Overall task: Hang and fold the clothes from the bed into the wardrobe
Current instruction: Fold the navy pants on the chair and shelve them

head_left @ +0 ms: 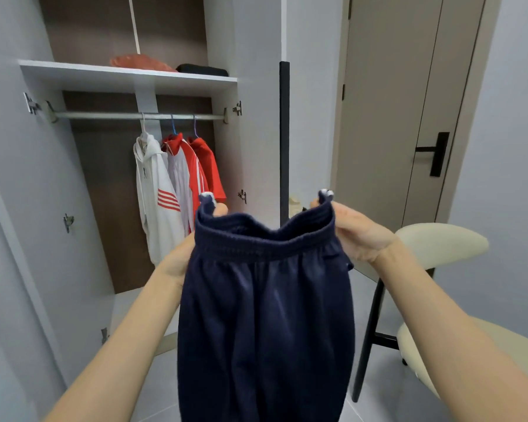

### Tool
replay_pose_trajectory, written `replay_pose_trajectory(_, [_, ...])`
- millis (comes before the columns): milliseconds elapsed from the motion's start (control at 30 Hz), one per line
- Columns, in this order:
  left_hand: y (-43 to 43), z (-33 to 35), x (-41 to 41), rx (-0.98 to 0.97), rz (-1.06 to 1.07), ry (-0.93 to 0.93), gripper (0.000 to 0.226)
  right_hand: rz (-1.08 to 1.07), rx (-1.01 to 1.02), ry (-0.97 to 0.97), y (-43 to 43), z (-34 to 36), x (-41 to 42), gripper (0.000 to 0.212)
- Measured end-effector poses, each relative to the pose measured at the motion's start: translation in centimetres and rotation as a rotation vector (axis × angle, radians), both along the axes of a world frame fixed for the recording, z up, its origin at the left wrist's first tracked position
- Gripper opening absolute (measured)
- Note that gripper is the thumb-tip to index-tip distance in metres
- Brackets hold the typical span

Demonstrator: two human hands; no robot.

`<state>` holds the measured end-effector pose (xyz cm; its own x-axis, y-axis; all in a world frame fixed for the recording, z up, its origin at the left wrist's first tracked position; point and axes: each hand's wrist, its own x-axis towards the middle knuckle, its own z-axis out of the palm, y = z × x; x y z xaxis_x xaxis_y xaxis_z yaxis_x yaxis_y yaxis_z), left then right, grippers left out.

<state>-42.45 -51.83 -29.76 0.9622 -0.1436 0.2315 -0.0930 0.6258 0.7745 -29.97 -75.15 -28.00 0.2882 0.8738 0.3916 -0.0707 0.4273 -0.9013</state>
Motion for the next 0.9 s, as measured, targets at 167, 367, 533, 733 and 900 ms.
replay_pose_trajectory(167, [-3.0, 1.4, 0.6, 0.479, 0.238, -0.177, 0.034, -0.175, -0.068, 0.042, 1.2, -0.6, 0.1, 0.029])
replay_pose_trajectory(367, [-2.9, 0.6, 2.1, 0.875, 0.586, -0.503, 0.015, -0.454, -0.207, -0.159, 1.5, -0.4, -1.4, 0.025])
replay_pose_trajectory(533, [-3.1, 0.2, 2.7, 0.856, 0.683, -0.552, 0.019, -0.560, -0.137, -0.212, 1.9, -0.2, -3.3, 0.026])
replay_pose_trajectory(733, [-3.6, 0.5, 3.1, 0.831, 0.706, -0.511, 0.024, -0.674, -0.100, -0.247, 1.9, -0.2, -4.1, 0.017])
replay_pose_trajectory(900, [-4.0, 1.4, 2.6, 0.874, 0.597, -0.545, 0.043, -0.771, -0.054, -0.354, 1.4, 0.3, -4.4, 0.017])
